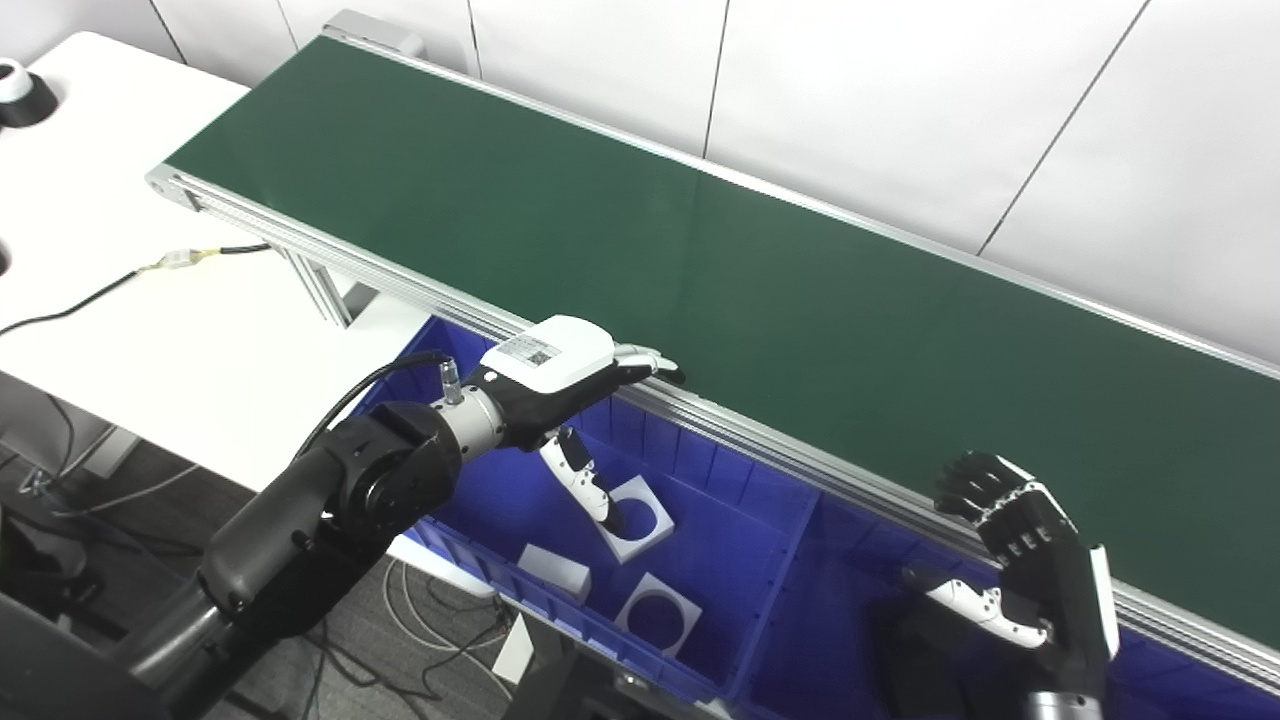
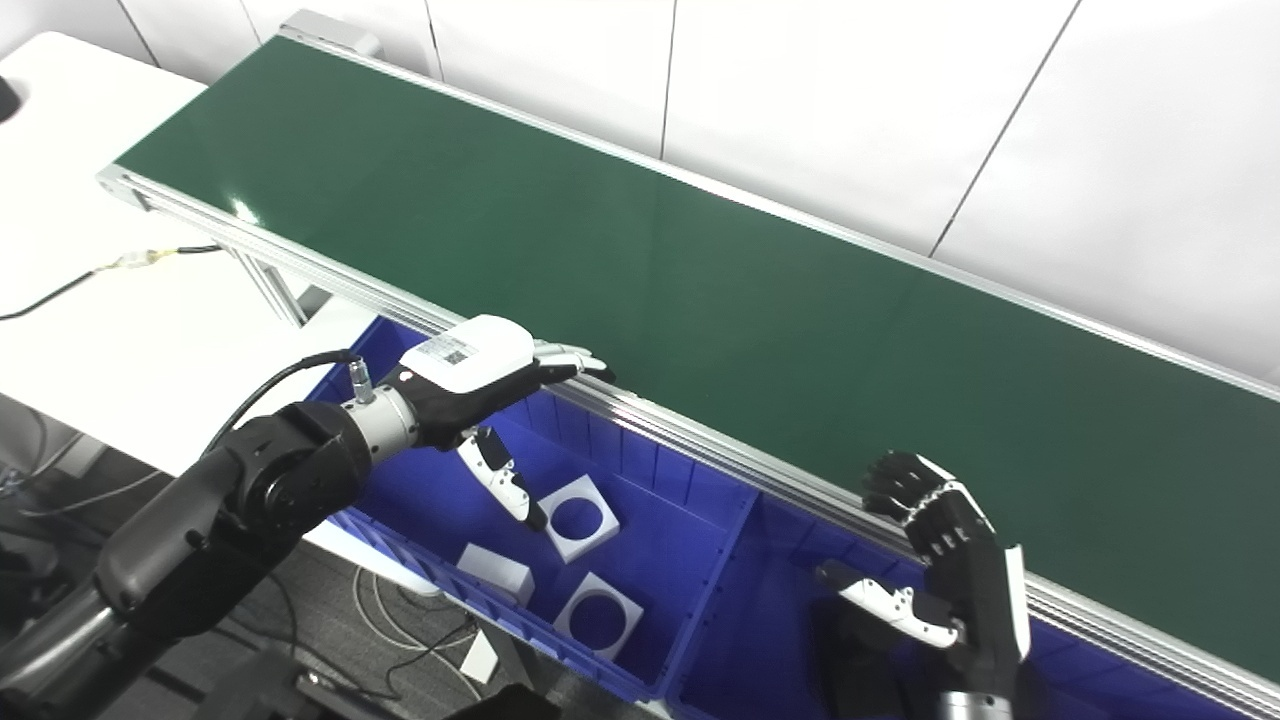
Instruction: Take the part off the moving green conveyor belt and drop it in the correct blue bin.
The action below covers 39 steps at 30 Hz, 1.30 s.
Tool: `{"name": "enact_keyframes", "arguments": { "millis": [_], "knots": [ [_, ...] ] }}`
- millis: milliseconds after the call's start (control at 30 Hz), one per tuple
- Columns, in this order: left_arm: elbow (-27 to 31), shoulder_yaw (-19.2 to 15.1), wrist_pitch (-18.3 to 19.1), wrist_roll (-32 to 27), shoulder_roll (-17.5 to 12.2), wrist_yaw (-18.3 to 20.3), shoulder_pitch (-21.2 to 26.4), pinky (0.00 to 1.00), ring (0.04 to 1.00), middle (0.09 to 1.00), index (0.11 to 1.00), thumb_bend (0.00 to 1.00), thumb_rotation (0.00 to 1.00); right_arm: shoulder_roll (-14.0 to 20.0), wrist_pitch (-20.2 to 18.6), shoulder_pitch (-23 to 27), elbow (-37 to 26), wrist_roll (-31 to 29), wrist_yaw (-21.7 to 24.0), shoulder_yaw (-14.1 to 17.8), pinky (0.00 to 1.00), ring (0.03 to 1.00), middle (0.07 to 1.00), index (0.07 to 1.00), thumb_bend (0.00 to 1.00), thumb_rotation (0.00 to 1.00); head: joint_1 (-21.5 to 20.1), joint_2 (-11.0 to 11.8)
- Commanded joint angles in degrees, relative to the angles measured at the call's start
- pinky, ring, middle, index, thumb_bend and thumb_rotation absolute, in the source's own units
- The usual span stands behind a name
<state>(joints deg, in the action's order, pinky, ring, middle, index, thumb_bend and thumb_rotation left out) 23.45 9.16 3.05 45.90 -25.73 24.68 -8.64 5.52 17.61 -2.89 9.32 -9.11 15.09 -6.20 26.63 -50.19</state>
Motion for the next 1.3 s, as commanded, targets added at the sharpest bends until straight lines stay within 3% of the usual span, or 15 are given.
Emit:
{"name": "enact_keyframes", "arguments": {
  "millis": [0, 167, 267, 333, 433, 567, 700, 833, 867, 900, 1000, 1033, 1067, 1133, 1267],
  "knots": [
    [2.16, -0.72, 0.18, 0.13, -1.05, -0.3, 1.06, 0.7, 0.841, 0.886, 0.856, 1.0, 0.37, -0.35, 0.21, 0.76, -1.82, -0.94, 0.65, 0.1, 0.65, 0.697, 0.705, 0.703, 0.84, 0.0, -0.23, -0.02],
    [2.47, -1.62, -0.54, -5.63, 0.34, -0.94, 1.1, 0.7, 0.837, 0.881, 0.847, 1.0, 0.38, -0.23, 0.53, 0.79, -1.7, -0.37, 0.57, -0.04, 0.66, 0.704, 0.707, 0.706, 0.83, 0.0, -0.76, 0.04],
    [3.35, -3.36, 1.13, -18.18, 3.18, -0.12, 1.26, 0.72, 0.863, 0.907, 0.867, 1.0, 0.36, -0.32, -0.05, 0.63, -1.9, -0.11, 0.4, -0.1, 0.67, 0.708, 0.708, 0.704, 0.83, 0.0, -0.76, 0.04],
    [3.19, -4.16, 0.65, -25.85, 5.07, -0.29, 1.45, 0.75, 0.88, 0.924, 0.884, 1.0, 0.29, -0.38, -0.14, 0.69, -1.71, -0.17, 0.49, -0.15, 0.67, 0.714, 0.711, 0.705, 0.83, 0.0, -3.56, -0.26],
    [1.89, -4.02, -2.71, -33.97, 10.23, -2.87, 2.3, 0.74, 0.879, 0.919, 0.883, 1.0, 0.29, -0.42, 0.67, 0.84, -1.31, 1.24, 0.06, -0.39, 0.67, 0.715, 0.714, 0.713, 0.83, 0.0, -6.7, -0.42],
    [-1.01, -2.61, -5.52, -39.46, 17.3, -5.58, 4.57, 0.76, 0.872, 0.896, 0.874, 1.0, 0.2, -0.59, 1.03, 0.92, -1.02, 1.37, 0.16, -0.36, 0.64, 0.713, 0.724, 0.727, 0.83, 0.0, -7.91, 0.17],
    [-5.33, -0.59, -8.32, -38.53, 20.95, -7.33, 6.97, 0.79, 0.865, 0.884, 0.871, 0.98, 0.2, -0.49, 2.52, 1.13, -0.07, 2.04, 0.25, -0.48, 0.64, 0.73, 0.758, 0.741, 0.83, 0.0, -8.94, 1.12],
    [-13.0, 1.19, -13.83, -33.66, 23.35, -11.32, 8.87, 0.78, 0.854, 0.882, 0.857, 0.99, 0.22, -1.08, 4.79, 1.11, 1.58, 3.05, -0.2, -0.49, 0.64, 0.743, 0.813, 0.75, 0.82, 0.0, -14.47, 3.14],
    [-15.2, 1.29, -15.52, -32.63, 23.75, -12.72, 9.0, 0.77, 0.847, 0.879, 0.857, 0.97, 0.2, -1.42, 5.56, 1.11, 2.18, 3.59, -0.53, -0.53, 0.64, 0.742, 0.828, 0.752, 0.82, 0.0, -17.8, 4.15],
    [-16.65, 1.36, -16.72, -32.02, 23.94, -13.71, 9.07, 0.77, 0.839, 0.873, 0.857, 0.95, 0.17, -1.64, 6.14, 1.12, 2.63, 3.98, -0.76, -0.55, 0.64, 0.743, 0.843, 0.755, 0.82, 0.0, -17.8, 4.15],
    [-26.83, 0.97, -22.84, -27.4, 25.44, -20.74, 9.43, 0.76, 0.829, 0.852, 0.836, 0.9, 0.03, -2.89, 7.26, 0.91, 3.87, 5.52, -1.78, -1.07, 0.66, 0.756, 0.858, 0.764, 0.83, 0.0, -24.6, 6.02],
    [-29.77, 0.88, -24.66, -26.28, 25.67, -22.6, 9.66, 0.76, 0.829, 0.852, 0.835, 0.9, 0.02, -3.22, 7.53, 0.85, 4.2, 5.9, -2.01, -1.22, 0.66, 0.757, 0.859, 0.764, 0.83, 0.0, -24.6, 6.02],
    [-33.23, 0.75, -25.82, -25.22, 25.54, -24.37, 9.91, 0.76, 0.829, 0.852, 0.833, 0.89, 0.01, -3.82, 7.87, 0.82, 4.73, 6.51, -2.45, -1.48, 0.66, 0.759, 0.86, 0.766, 0.83, 0.0, -29.01, 7.05],
    [-38.08, 0.72, -27.37, -23.74, 24.89, -26.6, 10.29, 0.77, 0.847, 0.862, 0.825, 0.89, 0.0, -4.79, 8.33, 0.77, 5.42, 7.76, -3.41, -1.9, 0.67, 0.757, 0.86, 0.771, 0.83, 0.0, -31.95, 7.66],
    [-41.72, 1.16, -29.24, -23.06, 22.83, -27.78, 10.78, 0.71, 0.797, 0.841, 0.808, 0.89, 0.0, -6.48, 8.56, 0.59, 5.82, 11.13, -5.87, -2.5, 0.66, 0.748, 0.863, 0.781, 0.85, 0.04, -36.62, 7.87]
  ]
}}
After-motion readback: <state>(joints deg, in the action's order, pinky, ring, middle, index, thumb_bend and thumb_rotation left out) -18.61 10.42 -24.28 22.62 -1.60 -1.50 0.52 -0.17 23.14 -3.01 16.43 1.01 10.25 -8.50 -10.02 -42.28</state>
